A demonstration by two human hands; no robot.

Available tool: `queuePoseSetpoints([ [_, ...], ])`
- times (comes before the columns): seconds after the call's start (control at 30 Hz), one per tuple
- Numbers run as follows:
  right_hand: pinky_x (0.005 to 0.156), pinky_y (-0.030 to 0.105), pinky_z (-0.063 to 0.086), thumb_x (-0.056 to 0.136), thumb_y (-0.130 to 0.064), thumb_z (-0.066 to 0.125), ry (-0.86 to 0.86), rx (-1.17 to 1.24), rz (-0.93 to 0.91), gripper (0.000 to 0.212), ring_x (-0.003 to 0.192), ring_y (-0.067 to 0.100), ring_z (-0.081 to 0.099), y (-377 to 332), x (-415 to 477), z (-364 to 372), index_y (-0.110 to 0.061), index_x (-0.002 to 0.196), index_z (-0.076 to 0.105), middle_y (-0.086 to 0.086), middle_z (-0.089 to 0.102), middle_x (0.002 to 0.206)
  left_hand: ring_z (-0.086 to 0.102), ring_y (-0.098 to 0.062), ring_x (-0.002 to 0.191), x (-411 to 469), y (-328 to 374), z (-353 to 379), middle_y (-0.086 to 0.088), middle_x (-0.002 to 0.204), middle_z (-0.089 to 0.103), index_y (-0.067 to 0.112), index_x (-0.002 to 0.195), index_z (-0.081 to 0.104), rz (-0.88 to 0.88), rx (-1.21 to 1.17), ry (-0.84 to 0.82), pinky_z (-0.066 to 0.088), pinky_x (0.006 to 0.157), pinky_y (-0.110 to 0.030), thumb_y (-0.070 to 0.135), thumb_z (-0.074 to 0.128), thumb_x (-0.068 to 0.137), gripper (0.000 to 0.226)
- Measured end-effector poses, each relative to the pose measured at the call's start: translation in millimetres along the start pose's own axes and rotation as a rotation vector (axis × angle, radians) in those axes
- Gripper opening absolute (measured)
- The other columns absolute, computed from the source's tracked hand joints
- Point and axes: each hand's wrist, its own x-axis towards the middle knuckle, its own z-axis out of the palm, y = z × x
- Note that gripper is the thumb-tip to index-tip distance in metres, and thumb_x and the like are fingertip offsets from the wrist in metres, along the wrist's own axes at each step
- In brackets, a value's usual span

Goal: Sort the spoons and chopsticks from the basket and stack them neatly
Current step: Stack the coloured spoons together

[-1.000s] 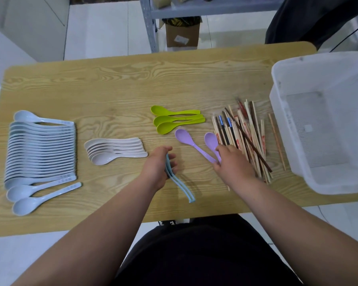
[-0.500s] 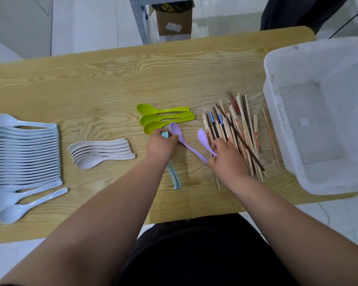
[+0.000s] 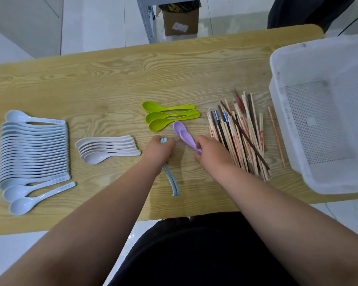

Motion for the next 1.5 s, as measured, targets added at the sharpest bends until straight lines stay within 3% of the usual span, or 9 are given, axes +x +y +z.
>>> queuePoseSetpoints([
  [0.2, 0.07, 0.039, 0.053, 0.082, -0.018, 0.068, 0.054, 0.161, -0.003, 0.019, 0.081, 0.024, 0.063, -8, -40, -4, -0.027, 0.098, 0.061, -0.003, 0.066, 0.089, 0.063, -0.024, 0.075, -20, -20, -27, -0.009, 0.094, 0.056, 0.008, 0.108, 0.052, -0.091, -0.534, -0.26, 0.051, 0.059, -0.034, 0.01, 0.056, 0.099, 0.01],
  [0.33, 0.066, 0.025, 0.049, 0.084, -0.021, 0.078, -0.018, 0.432, -0.023, 0.029, 0.066, 0.0, 0.058, -31, -73, -6, -0.043, 0.089, 0.061, -0.01, 0.063, 0.077, 0.067, -0.028, 0.09, -31, -29, -41, -0.017, 0.111, 0.06, 0.004, 0.119, 0.052, -0.065, -0.729, -0.354, 0.059, 0.068, -0.037, 0.014, 0.053, 0.103, 0.019],
  [0.47, 0.061, 0.02, 0.05, 0.085, -0.018, 0.079, -0.122, 0.575, -0.064, 0.028, 0.063, 0.0, 0.056, -54, -94, -8, -0.042, 0.09, 0.065, -0.008, 0.062, 0.077, 0.067, -0.026, 0.099, -45, -28, -57, -0.017, 0.113, 0.064, -0.003, 0.133, 0.05, 0.016, -0.737, -0.391, 0.06, 0.08, -0.038, 0.018, 0.048, 0.105, 0.035],
  [0.73, 0.066, 0.019, 0.048, 0.088, -0.025, 0.077, -0.145, 0.596, -0.067, 0.016, 0.071, 0.005, 0.058, -83, -114, -2, -0.036, 0.096, 0.07, 0.0, 0.066, 0.083, 0.07, -0.027, 0.09, -71, -32, -92, -0.008, 0.105, 0.066, 0.013, 0.129, 0.055, 0.17, -0.734, -0.423, 0.058, 0.079, -0.047, 0.013, 0.049, 0.104, 0.025],
  [0.9, 0.072, 0.036, 0.053, 0.093, -0.029, 0.069, 0.032, 0.642, -0.017, 0.006, 0.073, 0.012, 0.064, -105, -120, 4, -0.034, 0.094, 0.071, 0.004, 0.072, 0.085, 0.072, -0.03, 0.088, -88, -38, -109, -0.014, 0.107, 0.065, 0.01, 0.121, 0.055, 0.167, -0.68, -0.409, 0.054, 0.093, -0.059, 0.004, 0.045, 0.101, 0.023],
  [1.07, 0.067, 0.036, 0.055, 0.093, -0.029, 0.069, 0.007, 0.598, -0.053, 0.007, 0.067, 0.017, 0.065, -130, -125, 9, -0.035, 0.094, 0.071, 0.005, 0.064, 0.074, 0.07, -0.03, 0.087, -106, -38, -114, -0.014, 0.108, 0.063, 0.012, 0.12, 0.055, 0.171, -0.732, -0.418, 0.057, 0.08, -0.047, 0.003, 0.042, 0.102, 0.025],
  [1.23, 0.068, 0.044, 0.063, 0.097, -0.025, 0.066, -0.104, 0.693, -0.018, 0.013, 0.073, 0.021, 0.076, -140, -133, 7, -0.023, 0.108, 0.07, 0.014, 0.073, 0.087, 0.064, -0.035, 0.1, -108, -38, -119, -0.016, 0.114, 0.059, 0.015, 0.119, 0.06, 0.191, -0.759, -0.358, 0.052, 0.097, -0.055, 0.005, 0.049, 0.101, 0.023],
  [1.4, 0.077, 0.044, 0.062, 0.095, -0.021, 0.068, -0.167, 0.746, -0.018, 0.015, 0.078, 0.025, 0.077, -138, -133, 4, -0.014, 0.107, 0.063, 0.009, 0.076, 0.091, 0.064, -0.029, 0.094, -112, -40, -116, -0.012, 0.104, 0.061, 0.014, 0.116, 0.057, 0.256, -0.698, -0.348, 0.055, 0.085, -0.045, 0.007, 0.065, 0.096, 0.023],
  [1.5, 0.082, 0.043, 0.059, 0.094, -0.017, 0.07, -0.414, 0.9, 0.066, 0.03, 0.095, 0.03, 0.075, -129, -132, 1, -0.007, 0.117, 0.054, 0.011, 0.075, 0.107, 0.063, -0.029, 0.09, -109, -34, -115, -0.012, 0.098, 0.06, 0.013, 0.114, 0.057, 0.236, -0.741, -0.336, 0.058, 0.082, -0.041, 0.005, 0.065, 0.095, 0.022],
])
